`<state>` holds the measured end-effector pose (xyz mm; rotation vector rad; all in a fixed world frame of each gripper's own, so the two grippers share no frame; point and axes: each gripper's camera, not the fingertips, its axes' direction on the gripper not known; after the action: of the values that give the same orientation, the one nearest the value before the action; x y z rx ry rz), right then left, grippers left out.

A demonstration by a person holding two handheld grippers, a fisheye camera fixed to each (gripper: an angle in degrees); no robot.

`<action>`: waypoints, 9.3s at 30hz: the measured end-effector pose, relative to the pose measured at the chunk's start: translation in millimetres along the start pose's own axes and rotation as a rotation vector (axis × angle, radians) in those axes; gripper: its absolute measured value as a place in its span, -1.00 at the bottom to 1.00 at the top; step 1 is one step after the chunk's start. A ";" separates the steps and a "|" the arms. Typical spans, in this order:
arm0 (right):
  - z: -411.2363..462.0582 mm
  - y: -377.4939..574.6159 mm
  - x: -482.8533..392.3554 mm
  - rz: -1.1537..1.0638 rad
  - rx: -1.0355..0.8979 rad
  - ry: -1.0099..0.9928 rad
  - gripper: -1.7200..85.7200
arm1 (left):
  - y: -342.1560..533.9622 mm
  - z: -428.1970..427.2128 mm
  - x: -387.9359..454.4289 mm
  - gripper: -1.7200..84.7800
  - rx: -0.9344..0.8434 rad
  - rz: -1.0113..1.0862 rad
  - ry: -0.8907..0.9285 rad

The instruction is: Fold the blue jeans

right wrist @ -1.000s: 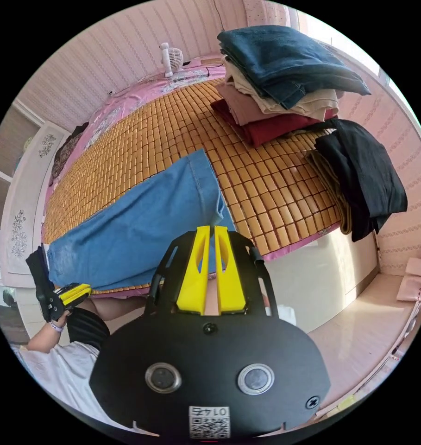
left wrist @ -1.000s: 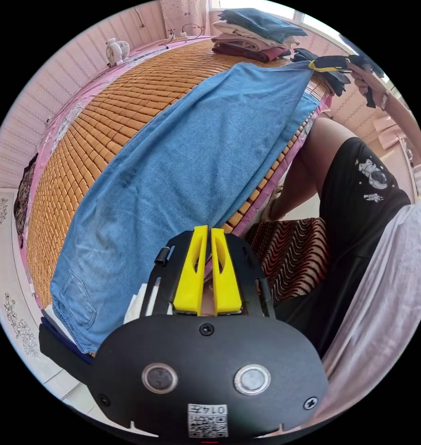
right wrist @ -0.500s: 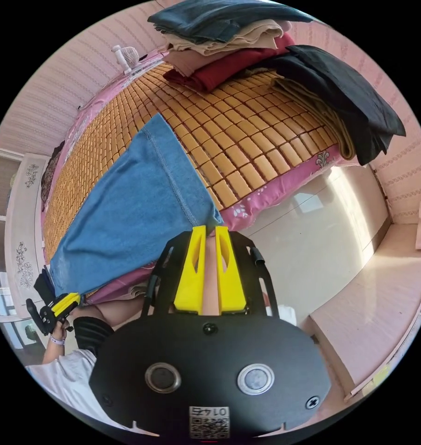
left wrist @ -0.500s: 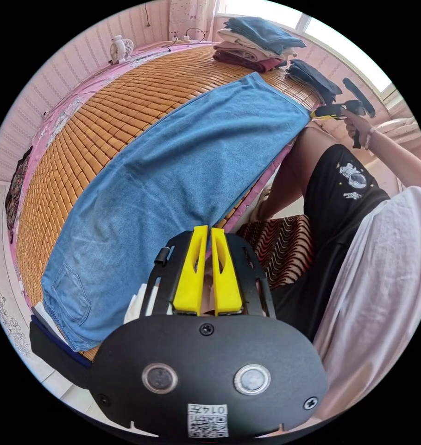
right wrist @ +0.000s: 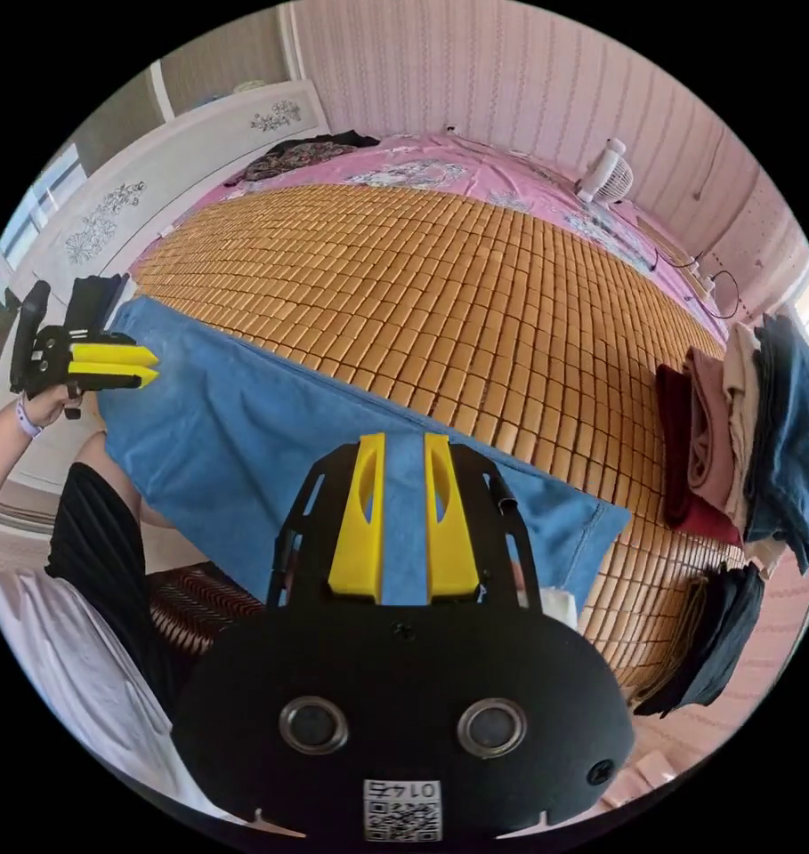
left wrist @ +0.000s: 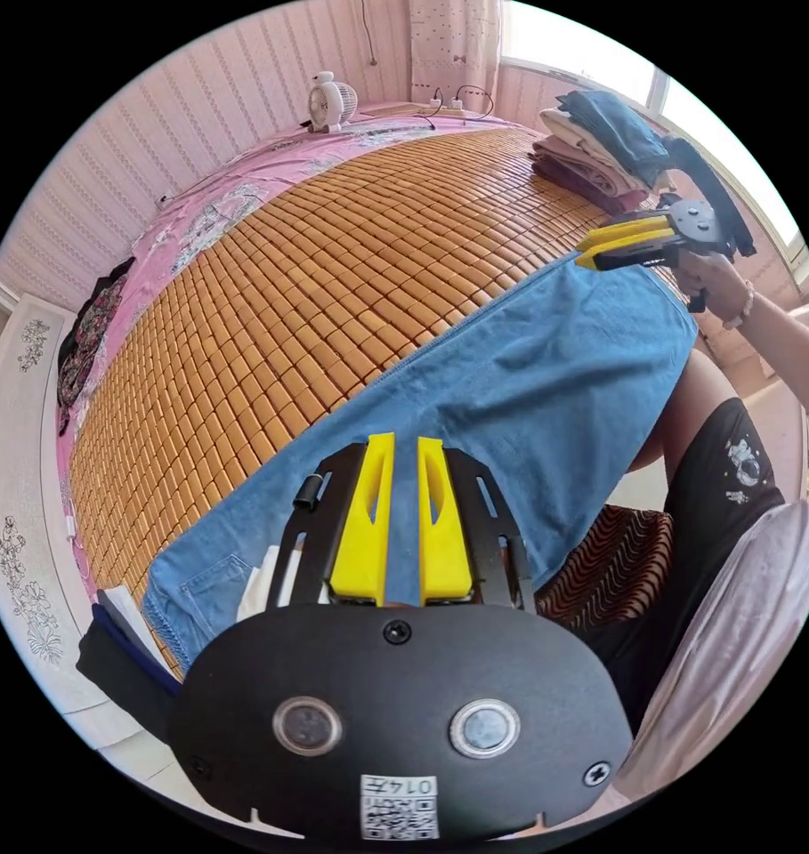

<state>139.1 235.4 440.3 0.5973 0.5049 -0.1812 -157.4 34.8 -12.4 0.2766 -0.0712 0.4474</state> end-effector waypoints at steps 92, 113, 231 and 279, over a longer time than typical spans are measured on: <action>-36.5 -599.1 -732.8 -0.963 -0.400 -0.346 -0.79 | 520.0 -151.3 -369.0 -0.53 0.412 -0.548 -0.012; -74.8 -589.1 -806.6 -1.153 -0.239 -0.052 -0.84 | 519.4 -133.4 -400.5 -0.98 0.057 -0.911 -0.001; -245.9 56.6 -74.5 -0.284 0.513 -0.439 -0.85 | 194.2 -53.4 -36.0 -0.98 0.165 -0.297 0.504; -105.2 -261.6 -289.0 -0.252 0.104 -0.551 -0.89 | 264.1 -149.7 -28.2 -0.94 0.277 -0.377 0.145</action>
<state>-232.6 88.6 382.4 0.5549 0.0335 -0.5952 -296.9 293.2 -94.1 0.5179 0.1844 0.0993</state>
